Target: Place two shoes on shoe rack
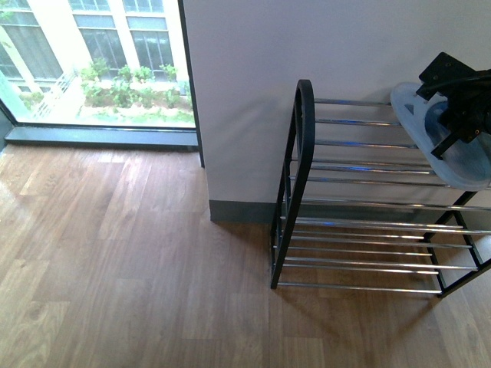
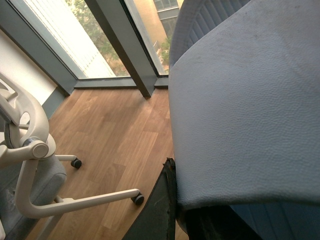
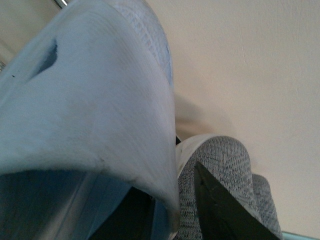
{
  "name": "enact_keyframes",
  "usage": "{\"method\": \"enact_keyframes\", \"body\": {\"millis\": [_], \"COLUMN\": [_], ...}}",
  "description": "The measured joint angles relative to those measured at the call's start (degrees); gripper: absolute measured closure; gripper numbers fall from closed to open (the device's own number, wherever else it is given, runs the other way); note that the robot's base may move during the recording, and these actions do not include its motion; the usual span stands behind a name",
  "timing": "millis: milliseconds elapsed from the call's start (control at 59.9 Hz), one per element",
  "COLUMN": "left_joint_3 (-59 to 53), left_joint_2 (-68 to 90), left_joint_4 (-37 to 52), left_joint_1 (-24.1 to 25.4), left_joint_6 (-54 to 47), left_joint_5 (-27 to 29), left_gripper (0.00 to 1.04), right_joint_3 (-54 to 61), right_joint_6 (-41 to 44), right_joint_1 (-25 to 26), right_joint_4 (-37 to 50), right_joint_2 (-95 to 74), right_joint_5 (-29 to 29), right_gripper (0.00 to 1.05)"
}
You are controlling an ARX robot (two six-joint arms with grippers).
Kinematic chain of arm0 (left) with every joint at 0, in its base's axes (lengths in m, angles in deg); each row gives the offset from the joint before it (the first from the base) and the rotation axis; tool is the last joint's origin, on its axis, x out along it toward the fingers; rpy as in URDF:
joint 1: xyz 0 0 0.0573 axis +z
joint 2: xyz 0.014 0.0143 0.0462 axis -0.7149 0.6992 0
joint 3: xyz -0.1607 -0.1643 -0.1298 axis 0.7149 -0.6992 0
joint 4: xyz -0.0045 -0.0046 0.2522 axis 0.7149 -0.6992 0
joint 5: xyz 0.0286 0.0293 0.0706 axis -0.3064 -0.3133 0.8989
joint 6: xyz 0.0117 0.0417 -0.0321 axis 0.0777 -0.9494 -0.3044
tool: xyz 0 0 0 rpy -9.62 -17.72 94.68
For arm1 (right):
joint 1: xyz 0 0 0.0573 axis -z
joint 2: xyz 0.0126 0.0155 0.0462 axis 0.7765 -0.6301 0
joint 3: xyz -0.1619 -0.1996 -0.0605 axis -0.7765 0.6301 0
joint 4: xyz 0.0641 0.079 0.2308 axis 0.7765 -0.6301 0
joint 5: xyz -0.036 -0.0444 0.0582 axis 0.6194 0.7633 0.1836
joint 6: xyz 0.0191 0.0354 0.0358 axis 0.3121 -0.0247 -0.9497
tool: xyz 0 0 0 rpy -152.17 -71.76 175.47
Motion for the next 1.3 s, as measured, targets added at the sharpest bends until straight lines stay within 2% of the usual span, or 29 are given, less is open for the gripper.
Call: {"method": "enact_keyframes", "body": {"millis": [67, 200, 434, 484, 535, 635, 702, 735, 752, 802, 869, 935, 1052, 1203, 1270, 1303], "left_joint_3": [0.0, 0.0, 0.0, 0.0, 0.0, 0.0, 0.0, 0.0, 0.0, 0.0, 0.0, 0.0, 0.0, 0.0, 0.0, 0.0], "left_joint_2": [0.0, 0.0, 0.0, 0.0, 0.0, 0.0, 0.0, 0.0, 0.0, 0.0, 0.0, 0.0, 0.0, 0.0, 0.0, 0.0], "left_joint_4": [0.0, 0.0, 0.0, 0.0, 0.0, 0.0, 0.0, 0.0, 0.0, 0.0, 0.0, 0.0, 0.0, 0.0, 0.0, 0.0], "left_joint_1": [0.0, 0.0, 0.0, 0.0, 0.0, 0.0, 0.0, 0.0, 0.0, 0.0, 0.0, 0.0, 0.0, 0.0, 0.0, 0.0], "left_joint_6": [0.0, 0.0, 0.0, 0.0, 0.0, 0.0, 0.0, 0.0, 0.0, 0.0, 0.0, 0.0, 0.0, 0.0, 0.0, 0.0], "left_joint_5": [0.0, 0.0, 0.0, 0.0, 0.0, 0.0, 0.0, 0.0, 0.0, 0.0, 0.0, -0.1, 0.1, 0.0, 0.0, 0.0], "left_gripper": [1.03, 1.03, 1.03, 1.03, 1.03, 1.03, 1.03, 1.03, 1.03, 1.03, 1.03, 1.03, 1.03, 1.03, 1.03, 1.03], "right_joint_3": [1.0, 4.0, 11.4, 12.3, 12.7, 13.7, 14.3, 16.3, 18.5, 23.4, 31.3, 38.1, 44.2, 54.2, 56.9, 58.2], "right_joint_6": [-3.7, -7.5, -15.6, -18.0, -21.3, -36.5, -42.2, -45.8, -48.2, -51.5, -54.2, -55.9, -56.8, -57.7, -57.7, -57.8], "right_joint_1": [0.0, 0.3, 1.6, 1.9, 2.5, 6.4, 7.9, 8.7, 9.0, 9.2, 7.7, 5.9, 4.3, 2.3, 1.7, 1.3], "right_joint_4": [-3.3, -7.5, -15.1, -17.9, -22.0, -37.6, -39.2, -32.4, -25.9, -13.4, 1.4, 11.3, 17.6, 22.4, 22.4, 22.3], "right_joint_2": [1.8, 6.2, 20.6, 23.8, 27.0, 36.7, 39.0, 39.1, 39.2, 39.3, 40.0, 42.0, 47.4, 53.5, 54.8, 55.9], "right_joint_5": [0.8, 1.8, -3.8, -3.9, -4.6, -9.1, -9.8, -13.4, -16.1, -20.3, -22.1, -22.2, -21.3, -18.1, -17.6, -17.4], "right_gripper": [0.63, 0.45, 0.11, 0.08, 0.09, 0.09, 0.09, 0.14, 0.17, 0.24, 0.34, 0.45, 0.61, 0.94, 1.03, 1.03]}}
